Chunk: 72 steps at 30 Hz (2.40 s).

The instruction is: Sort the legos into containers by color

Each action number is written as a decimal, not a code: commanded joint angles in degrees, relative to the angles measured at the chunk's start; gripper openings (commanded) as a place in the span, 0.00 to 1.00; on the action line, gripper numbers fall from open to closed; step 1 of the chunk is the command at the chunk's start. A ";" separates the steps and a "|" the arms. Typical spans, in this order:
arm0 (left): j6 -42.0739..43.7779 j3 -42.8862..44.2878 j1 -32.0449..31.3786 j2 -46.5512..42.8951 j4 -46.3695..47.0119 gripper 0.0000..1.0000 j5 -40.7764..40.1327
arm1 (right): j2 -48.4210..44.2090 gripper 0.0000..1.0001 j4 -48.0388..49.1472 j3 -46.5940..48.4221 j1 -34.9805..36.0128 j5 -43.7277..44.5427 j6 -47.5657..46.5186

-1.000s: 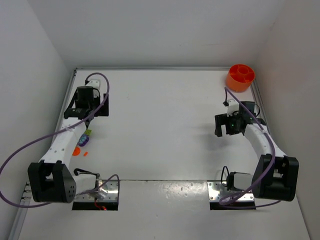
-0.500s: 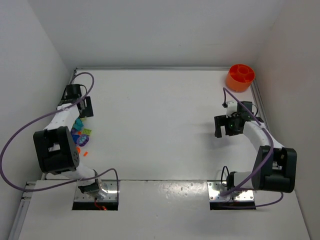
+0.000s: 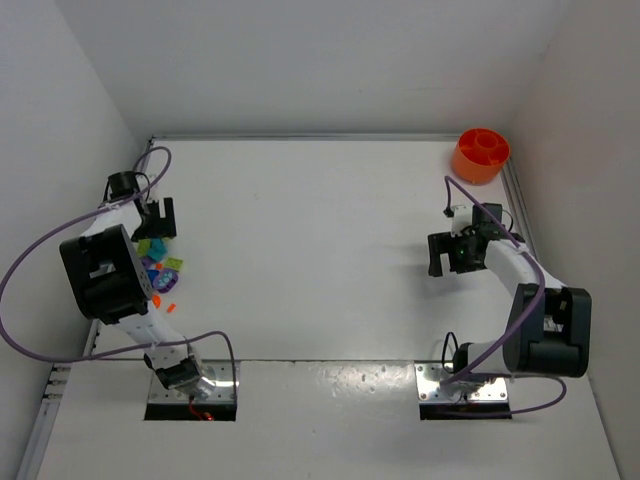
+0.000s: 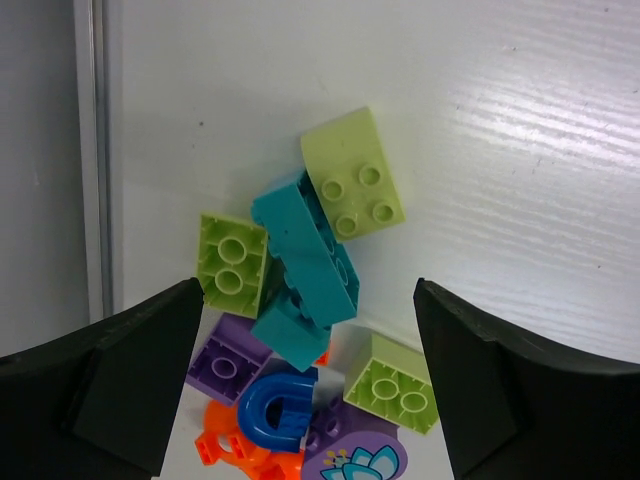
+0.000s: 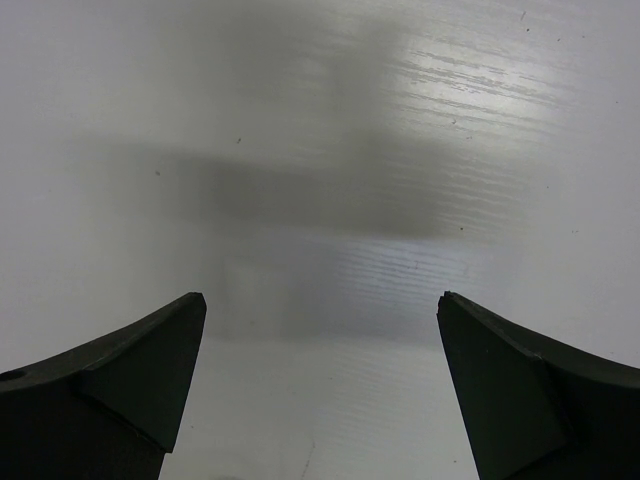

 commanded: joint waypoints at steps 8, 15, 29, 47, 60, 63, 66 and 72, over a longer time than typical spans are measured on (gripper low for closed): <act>3.21 5.63 0.99 4.49 1.62 0.93 3.63 | 0.58 1.00 1.02 1.72 0.19 0.35 0.37; 4.97 7.39 0.99 7.74 1.62 0.93 6.34 | 1.11 1.00 1.02 2.24 0.19 0.35 0.37; 7.95 6.86 0.99 10.11 1.62 0.88 11.80 | 1.64 1.00 1.02 2.24 0.19 0.35 0.37; 9.71 4.93 -8.76 12.40 1.62 0.66 13.47 | 1.64 1.00 1.02 2.24 0.19 0.35 0.37; 6.37 6.06 -16.06 12.39 1.71 0.66 11.72 | 1.64 1.00 1.02 2.24 0.19 0.35 0.37; 5.85 6.68 -16.06 12.40 1.01 0.66 11.02 | 1.64 1.00 1.02 2.24 0.19 0.35 0.37; 6.37 5.28 -16.06 10.91 1.01 0.72 11.01 | 1.64 1.00 1.02 2.24 0.19 0.35 0.37; 6.37 4.66 -16.06 9.77 1.01 0.83 8.64 | -0.29 1.00 1.02 1.72 0.19 0.35 0.37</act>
